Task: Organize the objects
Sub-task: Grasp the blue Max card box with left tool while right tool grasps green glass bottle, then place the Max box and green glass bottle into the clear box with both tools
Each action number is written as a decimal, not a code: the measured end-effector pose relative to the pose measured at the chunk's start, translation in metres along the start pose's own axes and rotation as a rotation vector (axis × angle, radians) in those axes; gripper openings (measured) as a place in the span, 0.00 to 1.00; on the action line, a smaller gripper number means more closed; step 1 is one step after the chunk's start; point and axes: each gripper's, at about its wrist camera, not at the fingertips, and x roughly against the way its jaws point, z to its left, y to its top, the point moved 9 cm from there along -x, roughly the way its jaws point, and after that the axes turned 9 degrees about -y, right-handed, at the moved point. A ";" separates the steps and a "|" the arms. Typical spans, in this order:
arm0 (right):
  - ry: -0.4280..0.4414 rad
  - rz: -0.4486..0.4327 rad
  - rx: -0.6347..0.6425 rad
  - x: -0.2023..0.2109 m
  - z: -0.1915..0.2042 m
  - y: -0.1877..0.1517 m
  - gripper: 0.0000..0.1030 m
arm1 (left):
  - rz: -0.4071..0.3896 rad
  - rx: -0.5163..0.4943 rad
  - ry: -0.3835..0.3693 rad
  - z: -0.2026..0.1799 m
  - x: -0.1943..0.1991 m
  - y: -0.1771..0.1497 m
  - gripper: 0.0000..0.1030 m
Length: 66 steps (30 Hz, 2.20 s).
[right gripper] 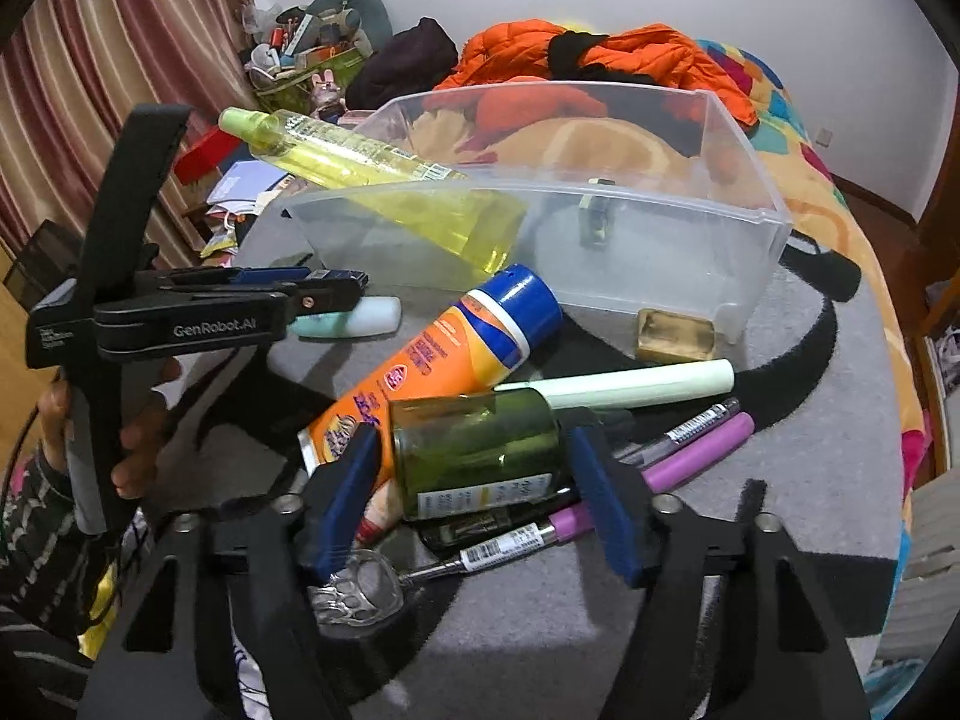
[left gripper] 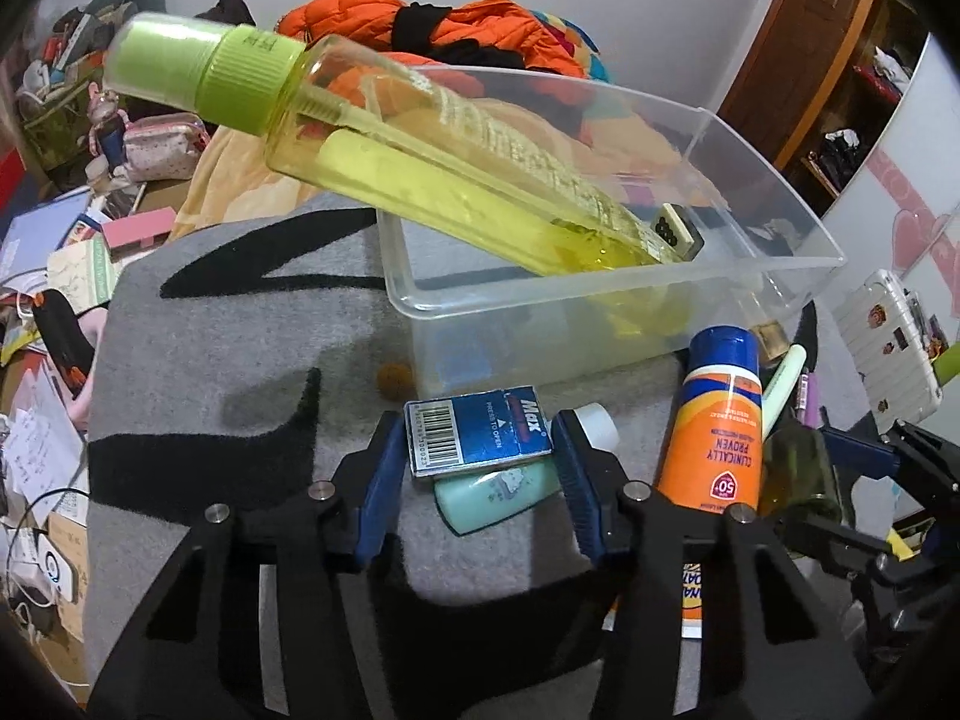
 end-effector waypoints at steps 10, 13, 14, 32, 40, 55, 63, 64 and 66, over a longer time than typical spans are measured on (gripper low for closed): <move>0.019 -0.052 -0.014 0.017 -0.001 0.004 0.51 | -0.031 -0.025 0.013 -0.017 0.021 -0.007 0.48; 0.023 -0.078 -0.021 0.025 -0.001 0.010 0.51 | -0.060 -0.028 -0.002 -0.025 0.035 -0.003 0.48; 0.023 -0.091 -0.022 0.029 -0.001 0.013 0.51 | -0.073 -0.030 -0.007 -0.029 0.041 -0.001 0.48; -0.080 -0.265 -0.033 0.062 -0.029 0.073 0.51 | -0.214 -0.110 -0.038 -0.067 0.072 0.047 0.48; -0.122 -0.301 -0.043 0.058 -0.048 0.100 0.51 | -0.237 -0.106 -0.050 -0.069 0.065 0.071 0.48; -0.179 -0.221 0.013 0.003 -0.053 0.123 0.51 | -0.138 -0.111 -0.042 -0.071 0.012 0.099 0.48; -0.174 -0.165 0.023 -0.022 -0.051 0.118 0.51 | -0.087 -0.119 -0.018 -0.070 -0.009 0.109 0.48; -0.171 -0.156 0.025 -0.025 -0.051 0.118 0.51 | -0.081 -0.120 -0.021 -0.071 -0.010 0.109 0.48; -0.161 -0.139 0.034 -0.031 -0.050 0.116 0.51 | -0.064 -0.119 -0.034 -0.072 -0.014 0.110 0.48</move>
